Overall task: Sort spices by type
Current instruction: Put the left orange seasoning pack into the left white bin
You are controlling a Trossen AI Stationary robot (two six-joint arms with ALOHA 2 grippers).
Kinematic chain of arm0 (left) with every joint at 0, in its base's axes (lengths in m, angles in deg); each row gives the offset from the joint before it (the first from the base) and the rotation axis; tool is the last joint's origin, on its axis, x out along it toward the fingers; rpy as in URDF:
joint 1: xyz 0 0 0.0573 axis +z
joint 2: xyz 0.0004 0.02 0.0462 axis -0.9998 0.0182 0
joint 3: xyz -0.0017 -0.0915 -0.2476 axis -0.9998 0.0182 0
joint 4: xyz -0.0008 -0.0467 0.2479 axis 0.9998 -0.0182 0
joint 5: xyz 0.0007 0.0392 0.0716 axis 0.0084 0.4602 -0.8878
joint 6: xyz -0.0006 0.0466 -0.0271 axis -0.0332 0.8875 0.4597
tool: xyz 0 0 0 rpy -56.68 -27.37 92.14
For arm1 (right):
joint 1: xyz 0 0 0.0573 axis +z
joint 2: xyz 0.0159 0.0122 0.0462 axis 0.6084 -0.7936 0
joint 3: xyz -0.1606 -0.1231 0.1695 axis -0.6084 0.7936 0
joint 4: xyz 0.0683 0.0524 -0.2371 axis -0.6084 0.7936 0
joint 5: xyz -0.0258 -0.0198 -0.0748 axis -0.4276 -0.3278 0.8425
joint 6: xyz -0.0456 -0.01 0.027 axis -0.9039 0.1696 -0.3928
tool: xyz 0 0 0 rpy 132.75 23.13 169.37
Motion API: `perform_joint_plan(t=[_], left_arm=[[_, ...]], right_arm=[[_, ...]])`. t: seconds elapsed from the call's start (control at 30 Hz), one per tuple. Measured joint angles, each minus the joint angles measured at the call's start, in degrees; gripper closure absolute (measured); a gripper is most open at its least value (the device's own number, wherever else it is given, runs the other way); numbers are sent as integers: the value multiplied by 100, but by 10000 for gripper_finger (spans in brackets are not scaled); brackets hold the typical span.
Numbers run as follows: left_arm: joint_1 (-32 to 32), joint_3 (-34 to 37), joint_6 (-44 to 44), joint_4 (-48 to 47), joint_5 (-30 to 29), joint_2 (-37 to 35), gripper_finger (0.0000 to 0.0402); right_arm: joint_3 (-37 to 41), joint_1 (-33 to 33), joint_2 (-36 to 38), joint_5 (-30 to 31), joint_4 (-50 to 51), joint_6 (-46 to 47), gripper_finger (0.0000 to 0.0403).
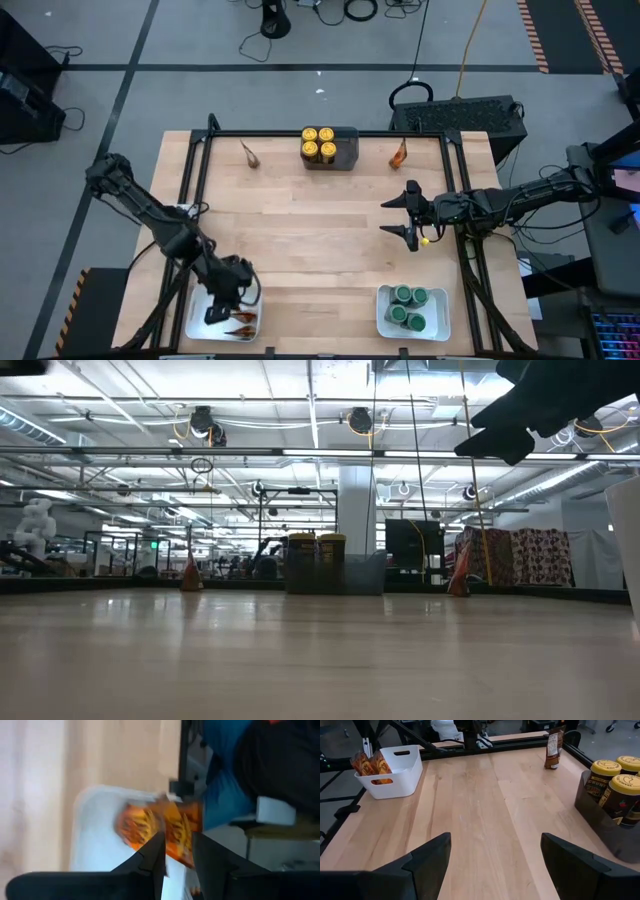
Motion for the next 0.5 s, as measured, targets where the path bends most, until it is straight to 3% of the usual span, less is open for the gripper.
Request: perform_joint_plan(t=[0.23, 0.4, 0.5], left_arm=[[1041, 0, 548, -641, -1037, -644, 301], [2477, 0, 814, -1636, -1421, -976, 301], [3463, -9, 1791, -2045, -1459, -1023, 301]], right_arm=[[0, 0, 0, 0, 0, -70, 111], [0, 0, 1, -2, 0, -48, 111], [0, 1, 0, -2, 0, -81, 111]])
